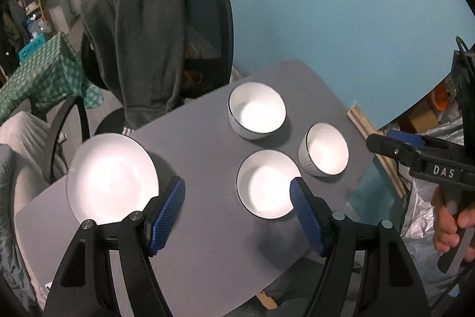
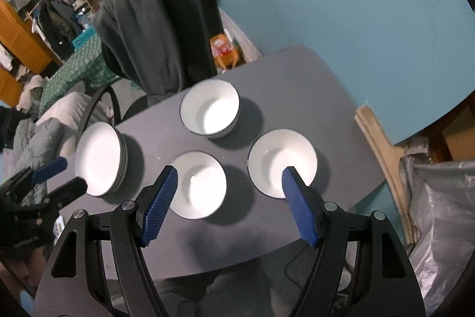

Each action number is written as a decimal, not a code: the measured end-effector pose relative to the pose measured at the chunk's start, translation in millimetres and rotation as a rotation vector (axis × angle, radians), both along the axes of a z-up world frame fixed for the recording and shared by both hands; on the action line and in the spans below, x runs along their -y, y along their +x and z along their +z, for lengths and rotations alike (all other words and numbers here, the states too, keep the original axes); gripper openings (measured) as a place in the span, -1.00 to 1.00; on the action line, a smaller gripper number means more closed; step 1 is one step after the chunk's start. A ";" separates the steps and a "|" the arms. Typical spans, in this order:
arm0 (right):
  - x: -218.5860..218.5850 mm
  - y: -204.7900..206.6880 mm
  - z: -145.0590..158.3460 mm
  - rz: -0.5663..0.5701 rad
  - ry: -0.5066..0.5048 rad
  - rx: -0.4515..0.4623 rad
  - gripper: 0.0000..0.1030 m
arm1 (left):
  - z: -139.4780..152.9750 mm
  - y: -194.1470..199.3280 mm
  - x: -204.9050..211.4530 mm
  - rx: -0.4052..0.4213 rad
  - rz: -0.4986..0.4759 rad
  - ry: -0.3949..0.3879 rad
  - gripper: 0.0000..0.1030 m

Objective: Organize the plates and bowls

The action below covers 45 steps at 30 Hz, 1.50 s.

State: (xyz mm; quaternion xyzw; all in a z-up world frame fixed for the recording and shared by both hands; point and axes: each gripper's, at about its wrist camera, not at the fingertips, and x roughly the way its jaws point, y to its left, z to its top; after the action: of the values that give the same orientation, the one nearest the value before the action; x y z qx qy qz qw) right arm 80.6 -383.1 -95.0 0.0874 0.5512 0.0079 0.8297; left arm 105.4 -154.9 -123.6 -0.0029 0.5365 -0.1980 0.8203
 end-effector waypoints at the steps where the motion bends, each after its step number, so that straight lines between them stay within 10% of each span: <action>1: 0.9 0.1 -4.7 0.002 0.004 -0.008 0.40 | -5.7 1.2 0.9 -0.008 -0.002 0.005 0.44; 21: -13.6 18.8 -133.2 0.147 0.134 -0.254 0.40 | -108.0 27.1 25.0 -0.161 -0.066 0.098 0.44; 33: -19.8 43.6 -154.7 0.195 0.126 -0.308 0.38 | -146.0 39.4 32.2 -0.223 -0.058 0.113 0.44; 45: -28.1 54.0 -159.3 0.224 0.131 -0.326 -0.15 | -153.6 52.9 33.5 -0.259 -0.030 0.108 0.44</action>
State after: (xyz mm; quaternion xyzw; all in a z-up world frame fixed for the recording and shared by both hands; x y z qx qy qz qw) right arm 134.7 -355.0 -254.3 0.0793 0.6828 0.1219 0.7160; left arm 158.2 -188.4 -277.2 0.0238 0.6478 -0.1790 0.7401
